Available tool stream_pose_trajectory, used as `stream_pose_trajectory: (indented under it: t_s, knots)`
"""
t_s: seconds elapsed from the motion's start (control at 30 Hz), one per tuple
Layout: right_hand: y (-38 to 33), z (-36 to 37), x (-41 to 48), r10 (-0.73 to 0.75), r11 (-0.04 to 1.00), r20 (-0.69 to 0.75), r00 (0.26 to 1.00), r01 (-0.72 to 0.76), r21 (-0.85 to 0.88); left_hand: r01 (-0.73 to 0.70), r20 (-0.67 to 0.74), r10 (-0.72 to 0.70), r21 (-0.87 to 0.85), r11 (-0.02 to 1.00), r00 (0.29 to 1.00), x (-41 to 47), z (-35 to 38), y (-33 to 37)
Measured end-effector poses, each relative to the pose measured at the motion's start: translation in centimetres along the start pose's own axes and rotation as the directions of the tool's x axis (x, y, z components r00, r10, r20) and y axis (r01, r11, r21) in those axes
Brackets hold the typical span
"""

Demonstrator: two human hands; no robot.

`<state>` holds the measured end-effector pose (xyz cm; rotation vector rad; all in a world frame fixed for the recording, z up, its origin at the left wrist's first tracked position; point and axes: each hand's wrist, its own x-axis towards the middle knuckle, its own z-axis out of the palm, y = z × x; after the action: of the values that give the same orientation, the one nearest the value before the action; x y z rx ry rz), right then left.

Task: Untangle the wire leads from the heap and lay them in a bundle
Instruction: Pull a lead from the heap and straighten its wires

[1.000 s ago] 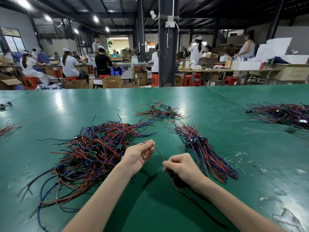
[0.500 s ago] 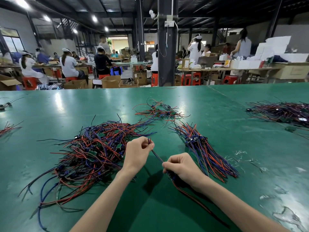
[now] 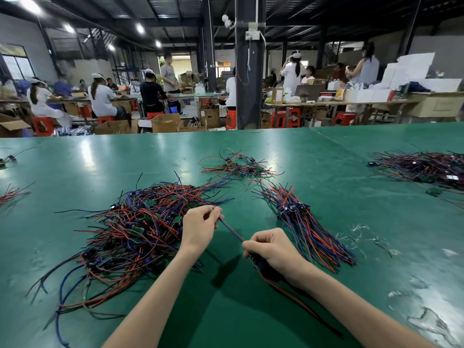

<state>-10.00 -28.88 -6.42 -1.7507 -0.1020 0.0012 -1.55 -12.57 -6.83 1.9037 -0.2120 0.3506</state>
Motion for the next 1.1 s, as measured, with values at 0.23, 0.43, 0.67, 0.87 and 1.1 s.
stream_pose_trajectory:
  t_s: [0.23, 0.43, 0.67, 0.87, 1.1]
  knots:
    - [0.0, -0.1, -0.1, -0.002, 1.0, 0.007, 1.0, 0.002, 0.01, 0.196, 0.028, -0.201, -0.397, 0.897, 0.979, 0.3, -0.4, 0.4]
    - [0.1, -0.1, -0.1, 0.0, 1.0, 0.014, 1.0, 0.0, -0.014, 0.218, 0.02, -0.228, -0.388, 0.896, 0.973, 0.4, -0.6, 0.2]
    - [-0.1, -0.1, -0.1, -0.023, 0.996, 0.007, 1.0, 0.024, -0.088, 0.193, -0.026, -0.215, -0.344, 0.919, 0.976, 0.5, -0.5, -0.3]
    - [0.0, -0.1, -0.1, -0.015, 0.998, 0.019, 1.0, 0.016, -0.067, 0.173, -0.019, -0.19, -0.326, 0.929, 0.982, 0.5, -0.2, -0.4]
    - [0.0, 0.0, -0.3, -0.005, 1.0, 0.017, 1.0, 0.005, -0.016, 0.323, 0.081, -0.338, -0.563, 0.761, 0.938, 0.2, -0.2, 0.6]
